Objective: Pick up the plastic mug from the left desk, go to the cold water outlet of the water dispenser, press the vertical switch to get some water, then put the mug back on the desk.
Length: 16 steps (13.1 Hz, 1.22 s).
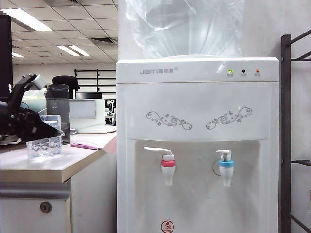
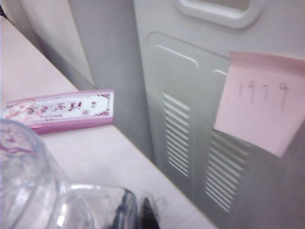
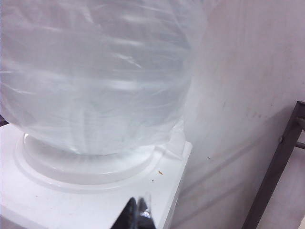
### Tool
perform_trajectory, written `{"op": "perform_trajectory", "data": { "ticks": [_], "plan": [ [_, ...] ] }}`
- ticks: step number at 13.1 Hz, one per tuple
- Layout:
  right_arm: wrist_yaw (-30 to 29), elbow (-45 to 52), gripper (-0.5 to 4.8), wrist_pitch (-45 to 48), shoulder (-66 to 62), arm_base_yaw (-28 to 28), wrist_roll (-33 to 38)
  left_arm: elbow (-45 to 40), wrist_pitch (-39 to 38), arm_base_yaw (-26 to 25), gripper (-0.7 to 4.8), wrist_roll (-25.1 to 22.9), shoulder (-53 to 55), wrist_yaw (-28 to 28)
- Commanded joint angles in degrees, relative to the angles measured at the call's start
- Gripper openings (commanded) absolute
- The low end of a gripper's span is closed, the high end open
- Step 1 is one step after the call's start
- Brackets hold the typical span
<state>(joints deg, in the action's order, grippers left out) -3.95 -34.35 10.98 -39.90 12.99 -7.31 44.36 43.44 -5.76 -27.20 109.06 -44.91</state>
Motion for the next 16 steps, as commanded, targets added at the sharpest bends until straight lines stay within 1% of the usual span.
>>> {"op": "perform_trajectory", "data": {
  "ticks": [1,3,6,8,10,11,13,14,16],
  "plan": [
    [-0.11,-0.17,-0.01,0.72,0.15,0.0,0.24,0.22,3.65,-0.02,-0.06,1.16,1.01,0.09],
    [-0.26,-0.17,-0.01,0.55,0.15,0.0,0.24,0.22,3.48,-0.02,1.32,6.69,1.01,0.74],
    [-0.26,-0.17,-0.01,0.55,0.15,0.0,0.24,0.22,2.62,-0.02,1.32,7.98,0.98,0.74],
    [-0.26,-0.17,-0.01,0.59,0.2,0.0,0.24,0.2,-0.72,-0.02,1.3,7.91,0.52,0.81],
    [-0.33,-0.2,-0.01,0.59,0.26,0.0,0.24,0.17,-2.23,-0.04,1.3,7.74,-0.26,1.7],
    [-1.16,-0.2,-0.01,0.63,0.28,0.0,0.26,0.17,-6.21,-0.04,1.31,7.5,-2.75,5.14],
    [-1.25,-0.2,-0.01,0.76,0.28,0.0,0.26,0.15,-10.19,-0.04,1.31,7.41,-4.2,5.27],
    [-1.36,-0.2,-0.01,0.87,0.31,0.0,0.26,0.15,-11.78,-0.04,1.31,6.45,-4.76,5.27],
    [-2.1,-0.2,-0.01,0.92,0.37,0.0,0.26,0.15,-16.37,-0.04,1.3,5.97,-6.38,6.82]
  ]
}}
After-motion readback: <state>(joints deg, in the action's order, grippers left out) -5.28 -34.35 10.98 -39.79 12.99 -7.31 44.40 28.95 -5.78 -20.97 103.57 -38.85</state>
